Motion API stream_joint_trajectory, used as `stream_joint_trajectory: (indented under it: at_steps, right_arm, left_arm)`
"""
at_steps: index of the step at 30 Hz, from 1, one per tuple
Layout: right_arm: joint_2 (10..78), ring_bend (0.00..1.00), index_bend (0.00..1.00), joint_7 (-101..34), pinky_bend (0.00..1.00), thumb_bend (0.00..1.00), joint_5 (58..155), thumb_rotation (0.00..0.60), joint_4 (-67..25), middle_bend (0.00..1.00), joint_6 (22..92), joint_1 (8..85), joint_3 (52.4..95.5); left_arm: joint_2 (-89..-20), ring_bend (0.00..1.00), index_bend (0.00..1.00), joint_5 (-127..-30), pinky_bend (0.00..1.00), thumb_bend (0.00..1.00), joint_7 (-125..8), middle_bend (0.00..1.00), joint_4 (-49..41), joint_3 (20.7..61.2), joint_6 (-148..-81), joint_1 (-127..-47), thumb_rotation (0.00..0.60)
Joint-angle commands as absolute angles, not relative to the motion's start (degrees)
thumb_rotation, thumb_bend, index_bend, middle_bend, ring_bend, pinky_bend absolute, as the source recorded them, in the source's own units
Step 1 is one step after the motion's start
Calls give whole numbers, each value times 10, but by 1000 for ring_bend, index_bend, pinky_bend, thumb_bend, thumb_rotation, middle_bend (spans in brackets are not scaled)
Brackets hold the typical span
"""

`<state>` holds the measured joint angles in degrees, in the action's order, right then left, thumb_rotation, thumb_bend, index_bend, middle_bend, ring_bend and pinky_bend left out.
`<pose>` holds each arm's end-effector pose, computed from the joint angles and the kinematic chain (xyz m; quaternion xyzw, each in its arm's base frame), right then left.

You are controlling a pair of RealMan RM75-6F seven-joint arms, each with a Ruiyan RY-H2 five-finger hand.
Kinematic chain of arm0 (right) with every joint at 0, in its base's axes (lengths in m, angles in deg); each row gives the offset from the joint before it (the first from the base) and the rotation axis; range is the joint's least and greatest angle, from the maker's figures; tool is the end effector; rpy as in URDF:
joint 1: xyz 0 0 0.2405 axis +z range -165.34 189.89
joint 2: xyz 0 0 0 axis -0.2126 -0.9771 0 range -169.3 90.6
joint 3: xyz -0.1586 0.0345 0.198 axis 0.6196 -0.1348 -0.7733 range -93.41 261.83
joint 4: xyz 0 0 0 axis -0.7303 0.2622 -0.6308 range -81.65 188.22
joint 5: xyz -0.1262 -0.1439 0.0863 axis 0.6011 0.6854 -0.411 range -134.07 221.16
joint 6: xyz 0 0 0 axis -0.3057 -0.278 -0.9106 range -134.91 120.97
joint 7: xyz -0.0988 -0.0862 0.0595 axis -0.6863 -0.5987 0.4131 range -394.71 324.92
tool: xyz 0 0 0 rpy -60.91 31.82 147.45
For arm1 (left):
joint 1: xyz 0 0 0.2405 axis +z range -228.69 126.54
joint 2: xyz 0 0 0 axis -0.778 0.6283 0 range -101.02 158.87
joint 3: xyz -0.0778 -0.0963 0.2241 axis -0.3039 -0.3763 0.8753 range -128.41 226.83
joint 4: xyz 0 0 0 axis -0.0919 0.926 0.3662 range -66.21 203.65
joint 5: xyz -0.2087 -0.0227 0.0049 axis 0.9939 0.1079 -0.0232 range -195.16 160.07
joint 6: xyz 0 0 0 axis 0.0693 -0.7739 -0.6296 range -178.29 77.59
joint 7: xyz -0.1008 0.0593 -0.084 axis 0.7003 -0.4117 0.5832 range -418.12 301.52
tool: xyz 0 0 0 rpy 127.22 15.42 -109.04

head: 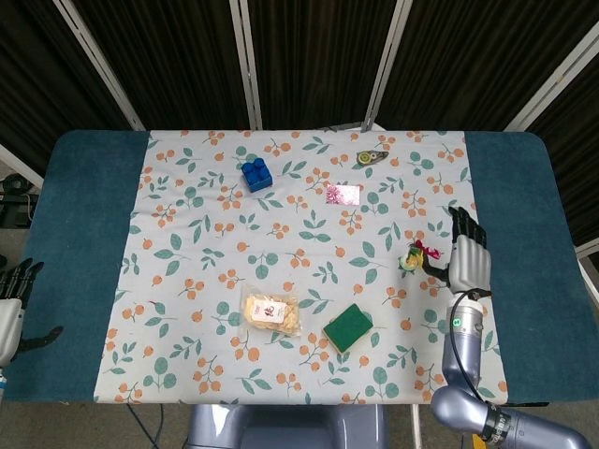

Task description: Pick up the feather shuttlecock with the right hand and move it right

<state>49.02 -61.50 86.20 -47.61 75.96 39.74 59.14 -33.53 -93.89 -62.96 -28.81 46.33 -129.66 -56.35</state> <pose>-0.1969 -0.3175 0.0701 0.4198 -0.5374 0.4254 0.5950 -0.3210 0.1796 0.1543 -0.5705 -0.4480 -0.3271 0.6057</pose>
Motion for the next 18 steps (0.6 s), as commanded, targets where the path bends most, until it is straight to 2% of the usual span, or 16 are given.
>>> stream_joint_trajectory:
  at_steps: [1, 4, 7, 11, 16, 18]
  right_arm:
    - [464, 0, 71, -619, 0, 223, 886, 600, -493, 0, 767, 390, 600]
    - [427, 0, 71, -612, 0, 216, 909, 600, -519, 0, 770, 372, 610]
    - [376, 0, 71, -602, 0, 202, 957, 600, -536, 0, 772, 344, 640]
    - [298, 0, 69, -565, 0, 152, 1088, 600, -522, 0, 788, 289, 719]
    - [266, 0, 62, -529, 0, 67, 1221, 600, -455, 0, 832, 235, 803]
    - [261, 0, 59, -516, 0, 52, 1255, 600, -430, 0, 842, 223, 823]
  left_arm:
    - [-335, 0, 0, -940, 0, 194, -629, 0, -288, 463, -1297, -563, 600]
    - [-334, 0, 0, -942, 0, 194, -626, 0, -289, 464, -1299, -562, 600]
    - [-332, 0, 0, -949, 0, 194, -624, 0, -290, 466, -1304, -560, 600]
    - [-331, 0, 0, -961, 0, 195, -624, 0, -288, 469, -1311, -558, 600]
    - [-332, 0, 0, -972, 0, 193, -631, 0, -285, 471, -1317, -558, 600]
    - [-333, 0, 0, -977, 0, 191, -634, 0, -282, 473, -1320, -557, 600]
